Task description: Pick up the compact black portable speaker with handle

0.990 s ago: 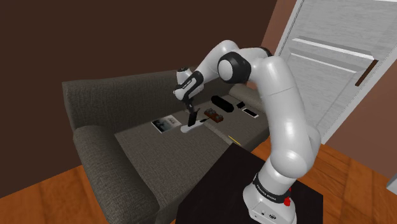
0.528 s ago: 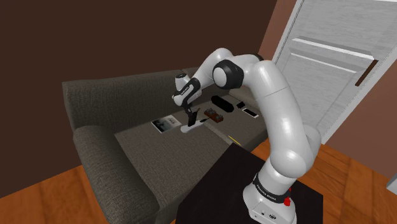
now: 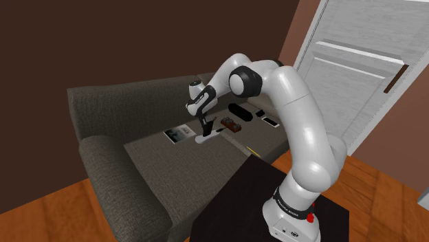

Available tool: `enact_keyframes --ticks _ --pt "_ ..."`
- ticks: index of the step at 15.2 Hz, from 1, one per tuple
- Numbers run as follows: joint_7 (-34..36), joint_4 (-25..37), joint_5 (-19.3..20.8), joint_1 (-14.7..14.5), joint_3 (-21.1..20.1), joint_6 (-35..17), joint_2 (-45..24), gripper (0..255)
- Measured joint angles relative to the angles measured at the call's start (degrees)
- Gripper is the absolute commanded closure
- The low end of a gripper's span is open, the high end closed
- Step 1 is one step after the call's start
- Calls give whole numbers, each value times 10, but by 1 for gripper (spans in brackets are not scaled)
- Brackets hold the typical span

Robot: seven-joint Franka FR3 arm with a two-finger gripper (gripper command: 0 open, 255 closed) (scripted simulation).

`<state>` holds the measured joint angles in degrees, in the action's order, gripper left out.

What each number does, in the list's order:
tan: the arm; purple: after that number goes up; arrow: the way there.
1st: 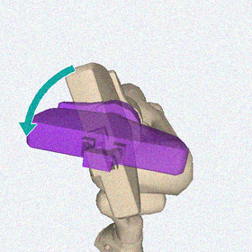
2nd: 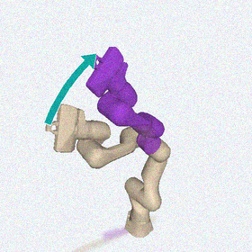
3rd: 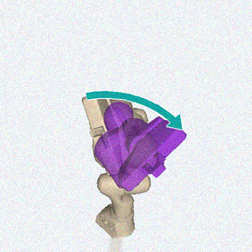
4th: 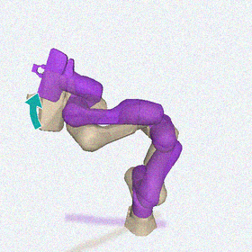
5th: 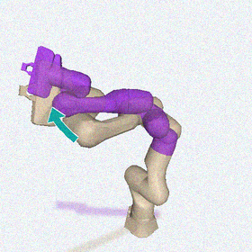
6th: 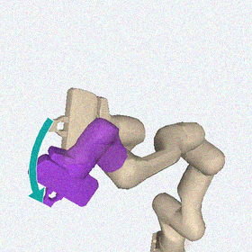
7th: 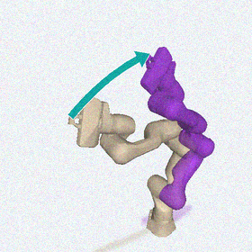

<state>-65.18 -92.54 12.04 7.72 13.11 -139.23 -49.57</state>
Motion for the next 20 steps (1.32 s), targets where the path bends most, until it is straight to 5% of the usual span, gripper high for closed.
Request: enact_keyframes --ticks 20 --pt "-17 -25 3 -7 5 59 86 255"
